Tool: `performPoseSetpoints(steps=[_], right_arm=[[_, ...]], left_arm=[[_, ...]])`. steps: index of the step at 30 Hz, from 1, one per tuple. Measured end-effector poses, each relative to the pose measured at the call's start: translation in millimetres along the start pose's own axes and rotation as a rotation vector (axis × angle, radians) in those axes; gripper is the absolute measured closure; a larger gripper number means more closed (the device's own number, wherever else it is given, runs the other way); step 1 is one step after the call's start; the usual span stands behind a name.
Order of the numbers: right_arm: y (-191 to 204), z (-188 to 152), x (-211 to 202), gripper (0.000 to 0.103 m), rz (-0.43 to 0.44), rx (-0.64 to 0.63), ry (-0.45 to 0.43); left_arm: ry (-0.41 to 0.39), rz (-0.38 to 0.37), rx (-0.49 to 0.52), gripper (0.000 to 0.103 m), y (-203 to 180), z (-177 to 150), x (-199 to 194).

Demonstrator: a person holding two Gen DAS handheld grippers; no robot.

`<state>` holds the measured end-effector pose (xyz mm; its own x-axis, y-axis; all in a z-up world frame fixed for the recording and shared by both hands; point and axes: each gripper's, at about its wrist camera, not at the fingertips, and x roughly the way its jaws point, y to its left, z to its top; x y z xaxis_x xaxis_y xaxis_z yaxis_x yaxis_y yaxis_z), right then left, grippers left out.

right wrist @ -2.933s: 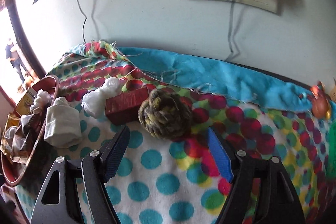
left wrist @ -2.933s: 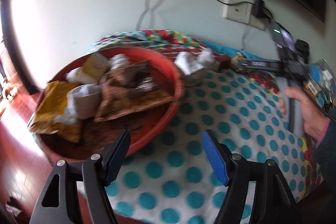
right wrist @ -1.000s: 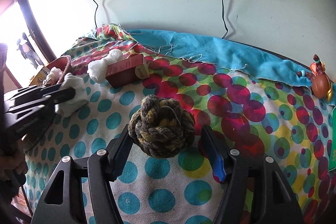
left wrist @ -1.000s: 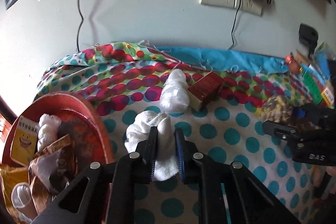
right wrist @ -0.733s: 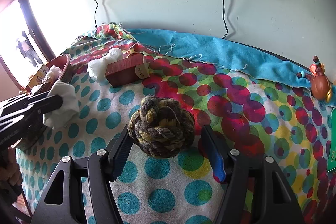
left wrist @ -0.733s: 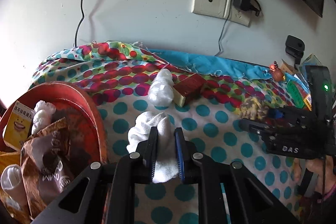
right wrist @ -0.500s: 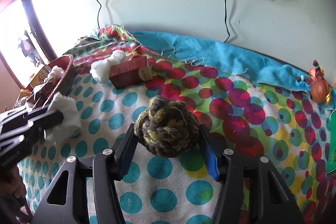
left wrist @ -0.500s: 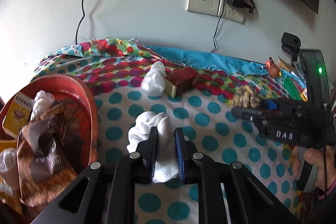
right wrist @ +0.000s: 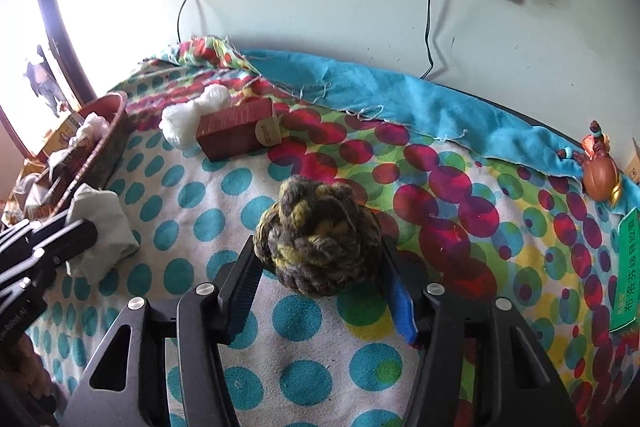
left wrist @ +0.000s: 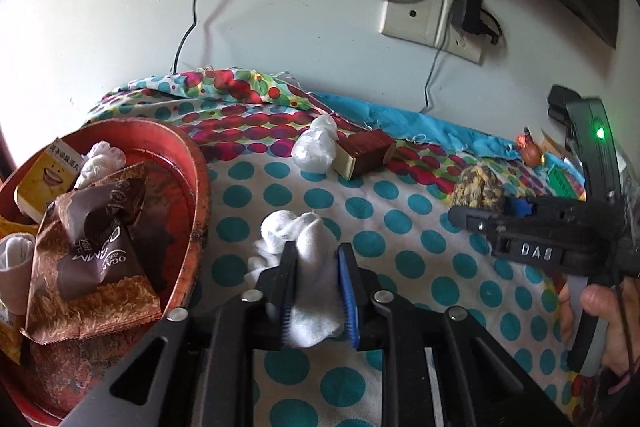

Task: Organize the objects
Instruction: 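Grasp the white cloth sock with the left gripper while the right gripper holds the rope ball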

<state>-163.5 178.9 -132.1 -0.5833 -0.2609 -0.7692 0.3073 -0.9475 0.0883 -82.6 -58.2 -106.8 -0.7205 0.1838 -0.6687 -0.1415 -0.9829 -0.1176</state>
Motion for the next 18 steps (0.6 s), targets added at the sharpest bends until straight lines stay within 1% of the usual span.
performPoseSetpoints(steps=[1, 4, 7, 9, 13, 14, 18], right_arm=[[-0.8, 0.0, 0.0, 0.048, 0.002, 0.003, 0.001], [-1.8, -0.1, 1.1, 0.049, 0.005, 0.01, 0.007], [0.9, -0.3, 1.4, 0.048, -0.005, -0.001, 0.01], [1.8, -0.4, 0.8, 0.049, -0.007, -0.006, 0.008], [0.0, -0.8, -2.0, 0.049, -0.014, 0.001, -0.004], [-0.7, -1.1, -1.8, 0.049, -0.018, 0.004, -0.002], [-0.4, -0.6, -1.6, 0.049, -0.033, 0.004, -0.002]], left_arm=[[0.006, -0.001, -0.004, 0.067, 0.7, 0.4, 1.4], [0.021, -0.007, -0.011, 0.059, 2.0, 1.2, 5.4], [0.03, -0.003, 0.01, 0.054, -1.9, 1.0, 7.6], [0.032, 0.003, 0.017, 0.053, -3.2, 0.7, 8.5], [0.034, -0.024, 0.014, 0.045, -1.6, 0.3, 8.2], [0.037, -0.034, 0.009, 0.045, -0.5, 0.3, 8.5], [0.038, -0.033, 0.005, 0.044, -0.2, 1.1, 8.5]])
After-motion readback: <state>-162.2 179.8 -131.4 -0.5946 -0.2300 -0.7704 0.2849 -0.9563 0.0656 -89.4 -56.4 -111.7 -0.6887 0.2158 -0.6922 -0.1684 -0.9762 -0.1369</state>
